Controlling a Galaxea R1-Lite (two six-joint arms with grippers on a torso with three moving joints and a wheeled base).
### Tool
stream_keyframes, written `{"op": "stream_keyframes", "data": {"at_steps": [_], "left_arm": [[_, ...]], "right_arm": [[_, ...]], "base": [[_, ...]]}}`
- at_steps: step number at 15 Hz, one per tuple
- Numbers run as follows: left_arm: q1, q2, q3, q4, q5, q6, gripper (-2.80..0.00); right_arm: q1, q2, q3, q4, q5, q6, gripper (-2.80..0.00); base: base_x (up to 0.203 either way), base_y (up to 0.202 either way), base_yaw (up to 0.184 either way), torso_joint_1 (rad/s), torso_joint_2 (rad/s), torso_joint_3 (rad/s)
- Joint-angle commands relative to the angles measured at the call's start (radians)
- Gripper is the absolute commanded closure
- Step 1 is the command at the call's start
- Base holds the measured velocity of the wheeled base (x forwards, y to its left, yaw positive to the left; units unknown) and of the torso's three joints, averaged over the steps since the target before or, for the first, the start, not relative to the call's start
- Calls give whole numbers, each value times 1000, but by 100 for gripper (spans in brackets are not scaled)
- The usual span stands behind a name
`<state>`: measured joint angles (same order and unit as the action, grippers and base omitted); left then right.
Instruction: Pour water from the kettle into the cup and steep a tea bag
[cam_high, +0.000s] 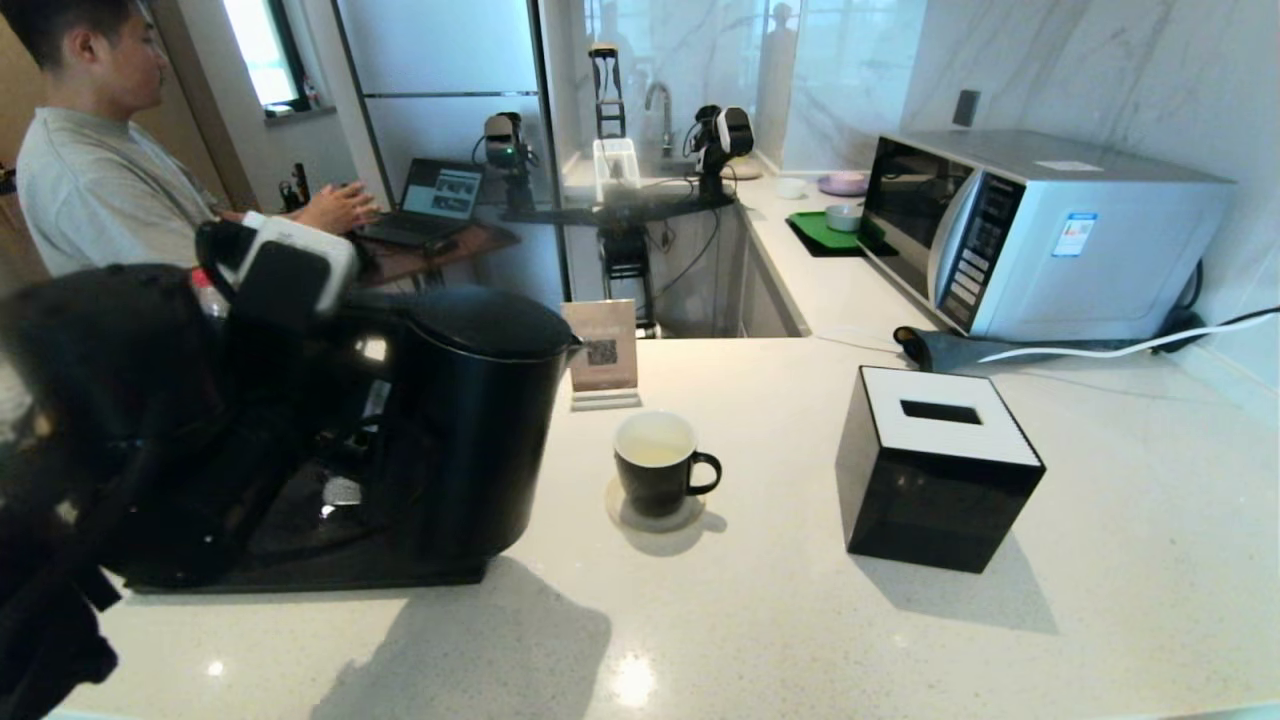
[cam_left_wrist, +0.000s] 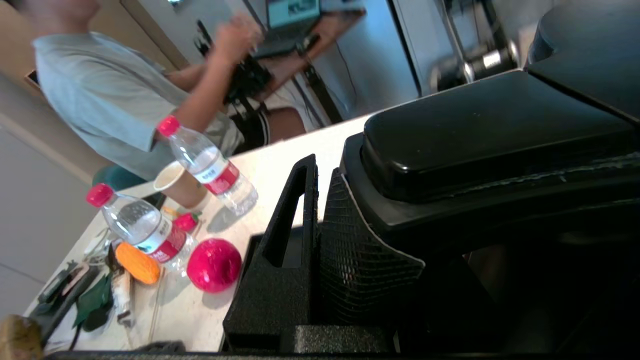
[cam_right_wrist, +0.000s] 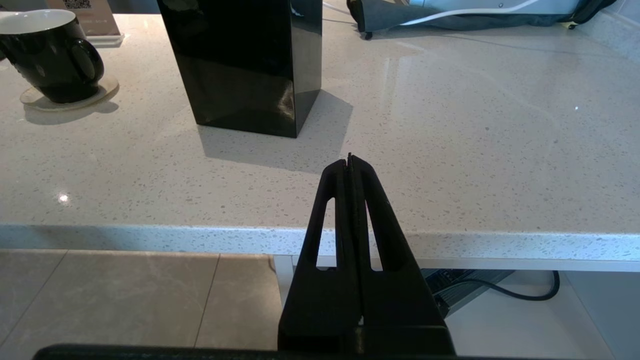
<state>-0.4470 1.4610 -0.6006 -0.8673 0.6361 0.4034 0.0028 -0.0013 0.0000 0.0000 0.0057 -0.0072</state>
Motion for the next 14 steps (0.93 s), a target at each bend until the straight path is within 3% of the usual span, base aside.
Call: {"op": "stream_keyframes", "data": {"at_steps": [1,4,14], "left_arm": [[67,-46,43,-58,-31,1,0],[183,-94,74,-85,-110,-35,0],[749,-223,197,-88,-468,-221,0]], "right_arm": [[0,1,0,0,0,0,0],[0,1,0,0,0,0,0],[0,1,0,0,0,0,0]], "base": [[0,0,0,0,0,0],[0,0,0,0,0,0],[0,0,0,0,0,0]]}}
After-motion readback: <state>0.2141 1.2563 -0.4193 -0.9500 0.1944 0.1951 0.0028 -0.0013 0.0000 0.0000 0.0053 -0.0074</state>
